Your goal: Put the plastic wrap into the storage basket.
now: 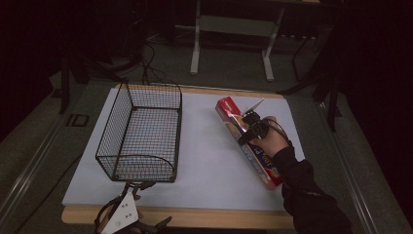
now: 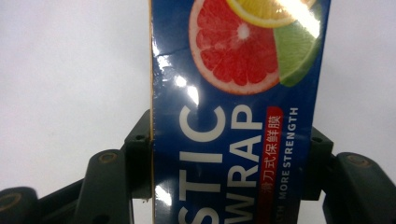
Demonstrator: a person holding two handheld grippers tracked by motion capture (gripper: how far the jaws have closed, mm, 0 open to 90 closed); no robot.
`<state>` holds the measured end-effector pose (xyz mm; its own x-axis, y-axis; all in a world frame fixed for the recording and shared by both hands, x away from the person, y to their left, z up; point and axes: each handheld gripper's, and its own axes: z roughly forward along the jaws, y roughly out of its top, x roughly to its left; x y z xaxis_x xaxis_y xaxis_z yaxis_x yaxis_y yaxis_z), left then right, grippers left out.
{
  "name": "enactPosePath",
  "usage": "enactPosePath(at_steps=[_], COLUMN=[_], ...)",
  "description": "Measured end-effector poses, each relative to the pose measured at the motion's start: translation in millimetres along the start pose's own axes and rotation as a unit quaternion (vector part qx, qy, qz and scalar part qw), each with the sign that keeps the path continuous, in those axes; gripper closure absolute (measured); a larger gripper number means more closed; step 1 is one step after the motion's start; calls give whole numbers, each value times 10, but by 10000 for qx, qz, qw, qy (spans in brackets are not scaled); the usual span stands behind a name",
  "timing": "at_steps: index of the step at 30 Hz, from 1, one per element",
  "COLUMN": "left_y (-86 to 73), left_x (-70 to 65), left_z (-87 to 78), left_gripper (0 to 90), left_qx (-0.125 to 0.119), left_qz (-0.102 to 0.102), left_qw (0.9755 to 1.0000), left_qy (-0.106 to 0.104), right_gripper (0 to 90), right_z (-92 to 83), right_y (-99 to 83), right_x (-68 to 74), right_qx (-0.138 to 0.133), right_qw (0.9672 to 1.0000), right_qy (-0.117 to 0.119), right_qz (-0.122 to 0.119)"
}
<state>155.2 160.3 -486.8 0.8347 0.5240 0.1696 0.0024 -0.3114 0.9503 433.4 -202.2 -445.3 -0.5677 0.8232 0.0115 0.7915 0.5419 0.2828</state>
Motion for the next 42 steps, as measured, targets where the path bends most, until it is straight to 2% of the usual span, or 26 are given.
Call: enactPosePath(at_steps=[6, 7, 8, 13, 14, 16, 27, 28, 29, 32, 35, 42], left_y=[0, 0, 0, 2, 2, 3, 3, 4, 4, 5, 7, 11], left_x=[1, 1, 0, 0, -1, -2, -3, -5, -5, -8, -6, -11], left_z=[-2, -2, -1, -3, -5, -5, -10, -10, -8, -9, -14, -24], left_gripper=[2, 1, 1, 1, 1, 1, 1, 1, 1, 1, 1, 1], left_qx=[-4, -4, -5, -10, -10, -18, -34, -20, 4, -18, -44, -67], left_qz=[0, 0, 0, 14, 18, 11, 19, 27, 55, 38, 21, 24], left_qw=[10000, 10000, 10000, 10000, 10000, 10000, 10000, 10000, 10000, 10000, 10000, 10000], left_qy=[4, 4, 1, 5, 4, -3, -7, 6, 28, 16, 14, -12], right_gripper=[400, 400, 400, 400, 400, 400, 400, 400, 400, 401, 400, 400], right_z=[-199, -199, -266, -369, -424, -474, -627, -653, -664, -686, -771, -909], right_y=[54, 54, 85, 154, 194, 238, 442, 508, 530, 573, 676, 841], right_x=[36, 36, 76, 176, 237, 284, 545, 639, 674, 728, 853, 1012], right_qx=[-393, -393, -492, -692, -881, -1035, -1395, -1482, -1522, -1589, -1766, -1977], right_qw=[9992, 9992, 9987, 9975, 9961, 9945, 9897, 9882, 9875, 9864, 9834, 9791], right_qy=[80, 80, 109, 124, 94, 122, 231, 265, 271, 264, 174, 242], right_qz=[23, 23, 0, -59, -59, -76, -201, -279, -293, -314, -391, -424])
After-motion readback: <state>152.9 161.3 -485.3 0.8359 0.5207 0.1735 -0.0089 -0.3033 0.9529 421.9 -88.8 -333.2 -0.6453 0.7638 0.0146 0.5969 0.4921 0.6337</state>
